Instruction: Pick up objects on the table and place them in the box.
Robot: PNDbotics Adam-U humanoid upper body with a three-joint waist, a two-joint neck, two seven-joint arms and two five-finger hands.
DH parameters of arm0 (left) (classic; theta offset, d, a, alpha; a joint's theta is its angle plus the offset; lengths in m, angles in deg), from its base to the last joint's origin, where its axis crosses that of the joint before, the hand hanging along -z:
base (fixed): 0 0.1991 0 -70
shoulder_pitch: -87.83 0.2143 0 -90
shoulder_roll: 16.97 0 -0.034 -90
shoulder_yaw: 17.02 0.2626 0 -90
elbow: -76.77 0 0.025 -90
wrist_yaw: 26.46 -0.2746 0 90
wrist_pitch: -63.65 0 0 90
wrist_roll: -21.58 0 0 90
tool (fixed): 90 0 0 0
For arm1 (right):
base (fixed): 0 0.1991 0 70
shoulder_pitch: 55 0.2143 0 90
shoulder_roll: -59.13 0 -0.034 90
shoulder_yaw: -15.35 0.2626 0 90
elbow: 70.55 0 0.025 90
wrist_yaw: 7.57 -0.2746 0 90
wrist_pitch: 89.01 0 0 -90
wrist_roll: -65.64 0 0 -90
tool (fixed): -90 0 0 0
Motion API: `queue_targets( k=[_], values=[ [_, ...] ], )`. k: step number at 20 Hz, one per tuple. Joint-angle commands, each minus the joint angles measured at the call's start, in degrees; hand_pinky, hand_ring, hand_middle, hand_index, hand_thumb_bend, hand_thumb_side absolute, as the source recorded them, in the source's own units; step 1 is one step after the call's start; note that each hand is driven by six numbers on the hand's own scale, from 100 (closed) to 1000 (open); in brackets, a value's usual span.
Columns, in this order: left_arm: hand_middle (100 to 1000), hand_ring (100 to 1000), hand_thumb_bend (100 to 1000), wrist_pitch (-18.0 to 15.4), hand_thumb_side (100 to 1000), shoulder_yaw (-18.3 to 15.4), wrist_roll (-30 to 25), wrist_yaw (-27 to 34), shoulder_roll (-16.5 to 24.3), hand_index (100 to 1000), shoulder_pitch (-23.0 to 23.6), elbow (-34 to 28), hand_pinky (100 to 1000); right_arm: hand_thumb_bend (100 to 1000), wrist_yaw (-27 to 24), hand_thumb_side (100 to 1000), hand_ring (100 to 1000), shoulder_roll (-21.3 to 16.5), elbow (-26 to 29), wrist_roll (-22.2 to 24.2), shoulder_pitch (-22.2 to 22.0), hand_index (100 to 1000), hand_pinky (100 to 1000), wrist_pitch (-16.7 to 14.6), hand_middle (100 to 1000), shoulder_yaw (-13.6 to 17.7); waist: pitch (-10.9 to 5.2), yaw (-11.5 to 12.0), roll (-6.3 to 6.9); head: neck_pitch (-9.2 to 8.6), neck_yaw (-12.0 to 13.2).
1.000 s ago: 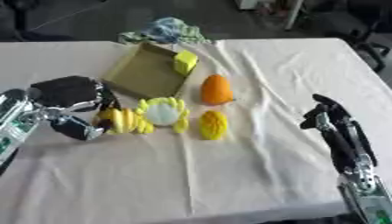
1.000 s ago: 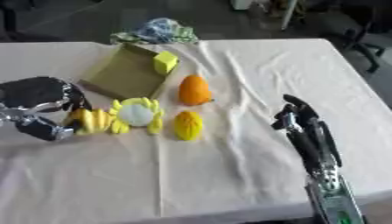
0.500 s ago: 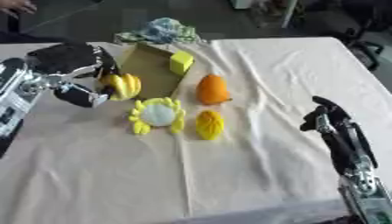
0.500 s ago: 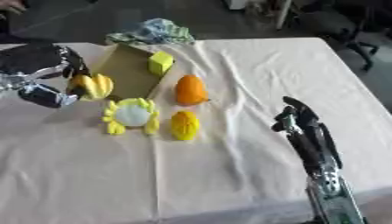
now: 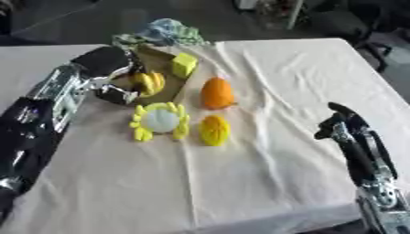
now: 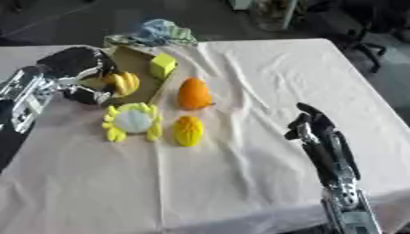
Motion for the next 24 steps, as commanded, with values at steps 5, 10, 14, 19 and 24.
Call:
queue_targets(
  k=[5,10,14,19,24],
  values=[
    [564,530,100,3.8,220,-4.2,4.7,-2.8,-3.6,813,-1.9,4.6,640,100,-0.7,600,499,0.1,0.7,0.6,1.0,850,554,-0.1,504,-0.2,0.72,-1.0,-1.03,-0.19,0.7],
    [733,630,107,4.5,524,-4.0,8.0,-0.4,-3.4,895,-1.9,4.3,716,100,-0.8,603,499,0.2,0.8,0.5,1.0,850,554,-0.1,505,-0.1,1.01,-1.0,-0.85,-0.19,0.5],
    [803,710,209,5.7,713,-3.9,10.9,2.8,-2.5,921,-2.0,2.3,779,100,-0.7,602,499,0.2,0.8,0.4,1.0,850,554,-0.1,504,0.0,1.03,-0.9,-0.86,-0.19,0.2],
    [812,724,177,5.7,654,-2.9,10.8,6.8,0.1,921,-2.0,-1.6,795,100,-0.7,602,499,0.0,0.8,0.2,1.0,849,555,-0.1,504,0.3,1.11,-0.4,-0.74,-0.19,-0.3],
    [766,710,115,3.2,483,1.3,7.1,14.8,5.7,889,-0.3,-11.8,786,100,-0.4,600,498,-0.1,0.9,-0.1,1.1,849,554,-0.1,504,0.7,1.25,0.5,-0.61,-0.19,-1.4]
  ],
)
